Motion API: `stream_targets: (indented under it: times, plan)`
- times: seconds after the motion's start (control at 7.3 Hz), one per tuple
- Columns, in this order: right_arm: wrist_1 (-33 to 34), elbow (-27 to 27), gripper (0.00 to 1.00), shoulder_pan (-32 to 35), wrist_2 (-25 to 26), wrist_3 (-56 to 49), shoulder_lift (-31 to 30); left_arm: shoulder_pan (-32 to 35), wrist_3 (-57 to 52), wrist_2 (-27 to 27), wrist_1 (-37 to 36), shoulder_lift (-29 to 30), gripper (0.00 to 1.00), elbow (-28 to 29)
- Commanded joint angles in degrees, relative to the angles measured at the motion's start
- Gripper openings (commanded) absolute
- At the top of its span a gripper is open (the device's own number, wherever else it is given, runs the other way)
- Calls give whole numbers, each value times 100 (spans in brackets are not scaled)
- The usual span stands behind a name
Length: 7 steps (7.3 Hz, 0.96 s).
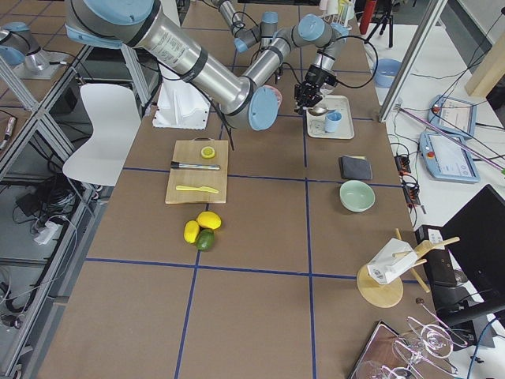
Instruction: Put ice in cup with scoop
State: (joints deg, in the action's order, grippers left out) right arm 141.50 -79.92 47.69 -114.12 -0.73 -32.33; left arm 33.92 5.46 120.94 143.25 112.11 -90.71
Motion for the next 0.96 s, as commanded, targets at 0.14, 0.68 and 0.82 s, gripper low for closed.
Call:
stream_targets:
  times: [0.14,0.68,0.82]
  plan:
    - [-1181,-2145,0,82,-443,1414,-1937,280,8,814,-42,-5,100,18]
    - [-2769,-3563,0,206,-849,2921,-4187,729,8,974,-199,-224,100,54]
    - [-3916,-3548,0,197,-823,3617,-4864,878,-1,992,-601,-312,100,19]
